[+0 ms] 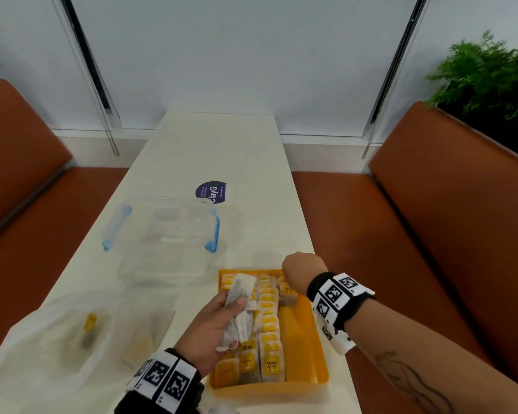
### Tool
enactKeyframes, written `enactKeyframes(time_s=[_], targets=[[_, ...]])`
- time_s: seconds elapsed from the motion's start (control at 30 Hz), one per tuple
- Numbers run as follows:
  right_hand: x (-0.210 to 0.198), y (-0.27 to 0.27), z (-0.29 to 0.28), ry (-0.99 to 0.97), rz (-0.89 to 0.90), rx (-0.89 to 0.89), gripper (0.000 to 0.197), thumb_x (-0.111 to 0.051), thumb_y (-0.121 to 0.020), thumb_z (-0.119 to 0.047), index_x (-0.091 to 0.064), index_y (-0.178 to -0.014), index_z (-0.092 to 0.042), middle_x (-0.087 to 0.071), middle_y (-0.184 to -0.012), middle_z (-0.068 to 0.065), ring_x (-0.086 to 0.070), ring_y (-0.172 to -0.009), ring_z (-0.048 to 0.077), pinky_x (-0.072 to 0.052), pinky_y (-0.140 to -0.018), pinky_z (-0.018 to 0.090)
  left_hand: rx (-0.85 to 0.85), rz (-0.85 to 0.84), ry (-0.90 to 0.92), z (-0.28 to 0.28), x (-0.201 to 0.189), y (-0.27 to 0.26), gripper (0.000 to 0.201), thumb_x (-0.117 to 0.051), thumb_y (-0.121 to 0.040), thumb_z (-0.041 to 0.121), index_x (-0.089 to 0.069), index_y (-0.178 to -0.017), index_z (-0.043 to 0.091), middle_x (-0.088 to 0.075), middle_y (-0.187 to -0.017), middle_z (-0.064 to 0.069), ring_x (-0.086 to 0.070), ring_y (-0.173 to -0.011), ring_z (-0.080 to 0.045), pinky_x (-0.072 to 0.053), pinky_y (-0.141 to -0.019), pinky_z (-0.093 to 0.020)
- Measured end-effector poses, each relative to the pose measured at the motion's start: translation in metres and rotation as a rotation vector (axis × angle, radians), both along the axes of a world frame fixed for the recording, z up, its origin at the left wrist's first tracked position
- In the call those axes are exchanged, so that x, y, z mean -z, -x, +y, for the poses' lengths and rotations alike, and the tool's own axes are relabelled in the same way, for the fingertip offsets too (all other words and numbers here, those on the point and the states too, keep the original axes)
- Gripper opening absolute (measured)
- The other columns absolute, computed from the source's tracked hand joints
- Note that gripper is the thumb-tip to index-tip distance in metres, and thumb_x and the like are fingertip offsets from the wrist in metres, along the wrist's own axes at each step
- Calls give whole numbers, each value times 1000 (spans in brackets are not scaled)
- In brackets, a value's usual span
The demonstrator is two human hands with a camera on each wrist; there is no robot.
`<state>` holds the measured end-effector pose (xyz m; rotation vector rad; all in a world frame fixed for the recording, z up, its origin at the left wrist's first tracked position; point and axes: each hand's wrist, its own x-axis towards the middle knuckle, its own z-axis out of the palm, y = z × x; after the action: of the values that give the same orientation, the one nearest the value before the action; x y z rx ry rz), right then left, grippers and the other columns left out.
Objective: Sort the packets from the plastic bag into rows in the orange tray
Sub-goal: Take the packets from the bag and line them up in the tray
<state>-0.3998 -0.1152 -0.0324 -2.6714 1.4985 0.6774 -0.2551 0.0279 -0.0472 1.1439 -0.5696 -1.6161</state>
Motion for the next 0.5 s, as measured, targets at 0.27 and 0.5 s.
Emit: enactKeyframes(time_s=[0.27,0.5], targets=[[4,3,6,13,-97,59,17,-49,-88,-10,-61,-100,-7,-66,-105,9,-64,-95,27,-47,-71,32,20,20,-67,-1,3,5,37,-63,-71,25,-59,-104,9,-63,-70,-8,-58,-51,-18,-33,-34,-17],[-10,21,22,-14,-916,216,14,-58,-86,-8,-59,-95,-20,-58,-89,-8,-50,-69,0,-39,-62,17,-20,152,-134,-3,-4,7,10,-52,-90,20,-57,-96,16,-61,-56,-2,-58,-42,-14,-35,-33,-15]])
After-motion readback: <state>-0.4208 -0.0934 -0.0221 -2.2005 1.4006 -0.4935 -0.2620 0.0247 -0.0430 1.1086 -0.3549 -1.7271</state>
